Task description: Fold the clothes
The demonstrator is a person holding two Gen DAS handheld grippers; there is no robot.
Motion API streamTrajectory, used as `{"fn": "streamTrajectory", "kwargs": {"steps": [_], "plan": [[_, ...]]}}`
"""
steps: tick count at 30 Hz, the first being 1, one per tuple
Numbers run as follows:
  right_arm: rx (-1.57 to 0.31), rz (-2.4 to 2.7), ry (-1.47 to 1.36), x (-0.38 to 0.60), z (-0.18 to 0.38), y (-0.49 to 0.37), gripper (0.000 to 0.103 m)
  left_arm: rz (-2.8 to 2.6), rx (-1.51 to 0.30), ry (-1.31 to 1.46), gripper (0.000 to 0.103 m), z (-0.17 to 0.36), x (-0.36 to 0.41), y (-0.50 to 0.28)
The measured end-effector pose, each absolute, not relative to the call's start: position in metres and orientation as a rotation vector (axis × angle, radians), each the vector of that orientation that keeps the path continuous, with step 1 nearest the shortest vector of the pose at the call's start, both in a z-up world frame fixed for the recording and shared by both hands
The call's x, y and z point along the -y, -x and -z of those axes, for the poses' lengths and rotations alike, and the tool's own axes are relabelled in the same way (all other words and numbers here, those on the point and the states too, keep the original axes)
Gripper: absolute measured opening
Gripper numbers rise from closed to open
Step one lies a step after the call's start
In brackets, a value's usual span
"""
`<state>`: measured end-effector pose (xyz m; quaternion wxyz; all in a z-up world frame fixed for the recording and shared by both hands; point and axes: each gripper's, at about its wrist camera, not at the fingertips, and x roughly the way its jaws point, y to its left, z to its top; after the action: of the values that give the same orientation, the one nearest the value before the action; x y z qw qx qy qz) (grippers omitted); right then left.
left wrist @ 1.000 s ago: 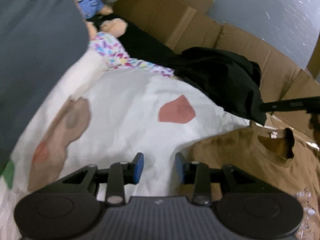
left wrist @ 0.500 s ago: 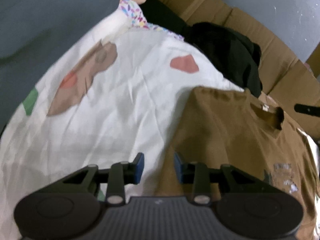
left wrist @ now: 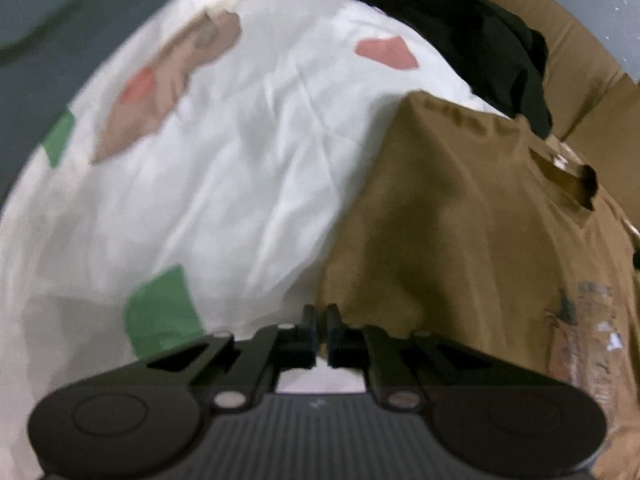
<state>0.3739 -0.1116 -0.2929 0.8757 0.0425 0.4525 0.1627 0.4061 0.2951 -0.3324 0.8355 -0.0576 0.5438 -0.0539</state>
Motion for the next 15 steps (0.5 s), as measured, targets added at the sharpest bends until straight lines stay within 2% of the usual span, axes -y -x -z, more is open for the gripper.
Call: {"fn": "streamTrajectory", "kwargs": {"steps": [10,15], "plan": [[-0.97,-0.353,-0.065,0.102,0.313,-0.383,0.037,-0.031,-1.046,0.044,0.003,0.286,-0.345,-0.448],[-0.984,-0.346,-0.049,0.104,0.322,-0.391,0.037,-0.039,-1.058,-0.011,0.003,0.294,-0.347,-0.462]]}}
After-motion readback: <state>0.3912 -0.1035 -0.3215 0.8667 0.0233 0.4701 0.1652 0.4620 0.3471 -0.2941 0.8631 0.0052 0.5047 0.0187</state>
